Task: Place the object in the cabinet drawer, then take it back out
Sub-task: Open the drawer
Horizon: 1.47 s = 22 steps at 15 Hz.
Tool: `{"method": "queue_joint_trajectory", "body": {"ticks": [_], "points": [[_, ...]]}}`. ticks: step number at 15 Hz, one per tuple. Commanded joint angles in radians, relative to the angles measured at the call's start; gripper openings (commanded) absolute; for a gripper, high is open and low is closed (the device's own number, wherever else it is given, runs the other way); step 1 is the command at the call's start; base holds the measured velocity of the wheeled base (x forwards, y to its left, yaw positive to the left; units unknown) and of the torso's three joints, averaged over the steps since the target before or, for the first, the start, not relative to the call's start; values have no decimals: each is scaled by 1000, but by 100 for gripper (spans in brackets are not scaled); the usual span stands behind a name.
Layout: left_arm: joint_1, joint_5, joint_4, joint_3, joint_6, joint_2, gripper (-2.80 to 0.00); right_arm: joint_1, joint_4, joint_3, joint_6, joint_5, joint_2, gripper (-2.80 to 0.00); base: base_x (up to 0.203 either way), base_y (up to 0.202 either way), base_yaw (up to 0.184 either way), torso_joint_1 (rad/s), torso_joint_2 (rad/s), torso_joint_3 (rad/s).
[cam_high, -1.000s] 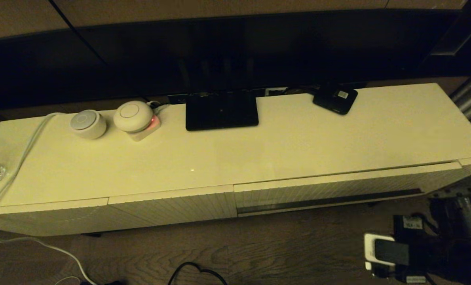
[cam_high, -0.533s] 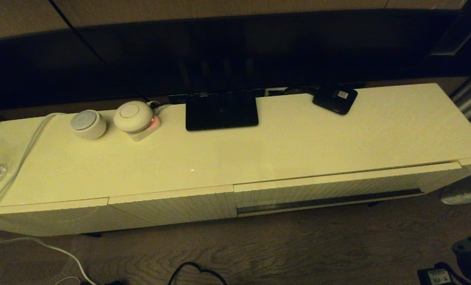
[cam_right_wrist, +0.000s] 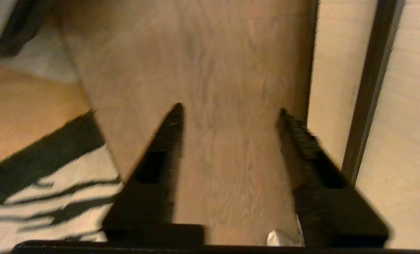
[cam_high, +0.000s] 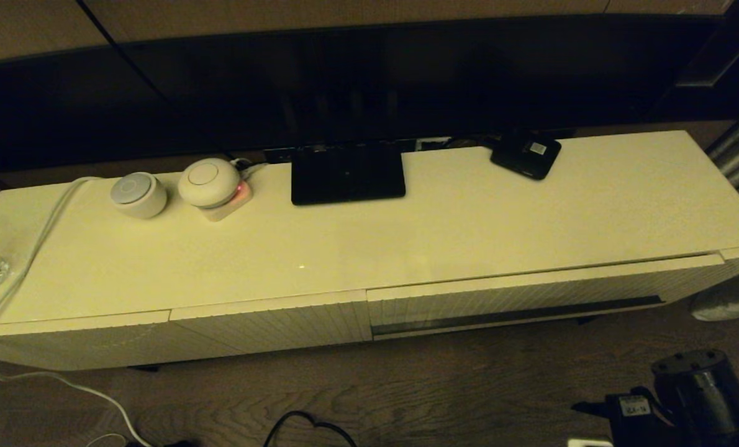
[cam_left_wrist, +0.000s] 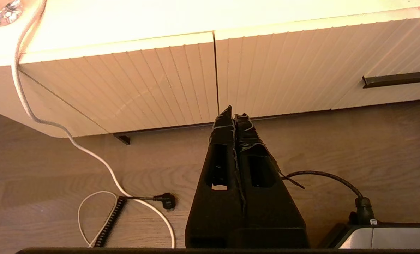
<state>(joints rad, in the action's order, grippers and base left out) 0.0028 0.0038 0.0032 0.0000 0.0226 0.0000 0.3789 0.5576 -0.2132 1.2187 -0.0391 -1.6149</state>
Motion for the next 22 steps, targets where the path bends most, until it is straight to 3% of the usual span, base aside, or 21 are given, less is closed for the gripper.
{"method": "queue_joint_trajectory", "body": {"ticks": [1,8,10,15,19,22], "points": [[0,1,0,3,0,0,-280,-2,81,-39,-7,4,-154,0,0,0,0,0,0,0],[0,1,0,3,0,0,-280,-9,103,-201,-13,57,-257,0,0,0,0,0,0,0],[0,1,0,3,0,0,-280,-18,91,-222,0,115,-281,0,0,0,0,0,0,0],[0,1,0,3,0,0,-280,-73,90,-264,89,149,-345,0,0,0,0,0,0,0],[0,1,0,3,0,0,-280,-132,88,-305,210,192,-364,0,0,0,0,0,0,0],[0,1,0,3,0,0,-280,-147,88,-344,242,197,-373,0,0,0,0,0,0,0]]}}
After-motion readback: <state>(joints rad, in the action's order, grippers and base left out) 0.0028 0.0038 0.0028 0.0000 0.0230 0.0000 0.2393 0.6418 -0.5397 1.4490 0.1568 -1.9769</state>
